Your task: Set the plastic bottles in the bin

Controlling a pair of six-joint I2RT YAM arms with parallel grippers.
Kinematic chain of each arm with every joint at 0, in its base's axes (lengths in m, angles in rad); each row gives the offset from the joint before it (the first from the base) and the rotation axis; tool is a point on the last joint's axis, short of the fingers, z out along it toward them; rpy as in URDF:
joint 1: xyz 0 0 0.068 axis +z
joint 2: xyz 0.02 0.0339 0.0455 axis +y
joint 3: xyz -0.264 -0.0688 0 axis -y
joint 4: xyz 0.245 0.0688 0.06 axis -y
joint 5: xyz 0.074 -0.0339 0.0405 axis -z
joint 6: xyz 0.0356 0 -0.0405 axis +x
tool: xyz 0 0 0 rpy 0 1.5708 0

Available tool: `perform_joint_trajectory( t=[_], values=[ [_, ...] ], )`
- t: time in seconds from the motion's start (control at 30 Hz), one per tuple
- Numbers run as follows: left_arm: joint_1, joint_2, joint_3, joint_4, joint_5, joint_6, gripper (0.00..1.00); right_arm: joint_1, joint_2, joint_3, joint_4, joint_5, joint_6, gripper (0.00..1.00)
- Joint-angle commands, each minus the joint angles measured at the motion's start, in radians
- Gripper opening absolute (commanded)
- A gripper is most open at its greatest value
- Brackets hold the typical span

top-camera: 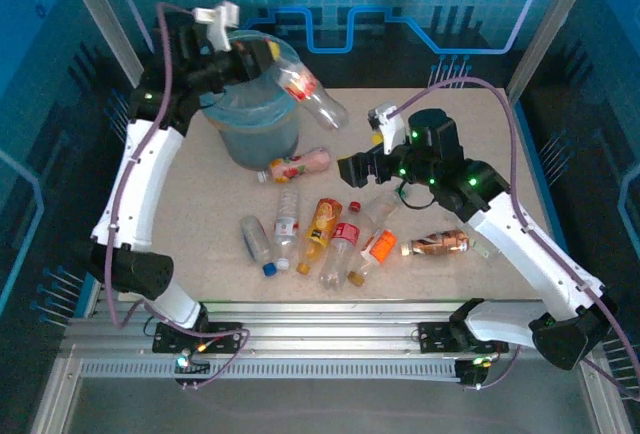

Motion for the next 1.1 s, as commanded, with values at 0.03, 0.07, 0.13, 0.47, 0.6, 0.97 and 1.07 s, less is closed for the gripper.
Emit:
perform_joint_trajectory(
  t=[0.03, 0.07, 0.13, 0.47, 0.6, 0.97, 1.07],
  values=[
    [0.066, 0.009, 0.121, 0.053, -0.172, 0.066, 0.00, 0.018, 0.029, 0.046, -0.018, 0.019, 0.000, 1.00],
    [0.083, 0.014, 0.135, 0.050, -0.201, 0.078, 0.00, 0.020, 0.031, 0.050, -0.021, 0.019, 0.002, 1.00],
    [0.129, 0.022, 0.152, 0.060, -0.216, 0.062, 0.00, 0.020, 0.035, 0.052, -0.024, 0.015, 0.007, 1.00],
    [0.222, 0.102, 0.132, 0.124, -0.178, 0.063, 0.00, 0.030, 0.042, 0.042, -0.035, 0.026, 0.035, 1.00],
    [0.208, 0.161, 0.118, 0.097, -0.163, 0.131, 0.00, 0.034, 0.045, 0.040, -0.038, 0.030, 0.043, 1.00],
    [0.085, 0.306, 0.072, 0.008, -0.156, 0.399, 0.00, 0.054, 0.049, 0.040, -0.062, 0.056, 0.059, 1.00],
    [0.072, 0.353, 0.073, -0.019, -0.156, 0.441, 0.00, 0.058, 0.043, 0.025, -0.062, 0.064, 0.064, 1.00]
  ],
)
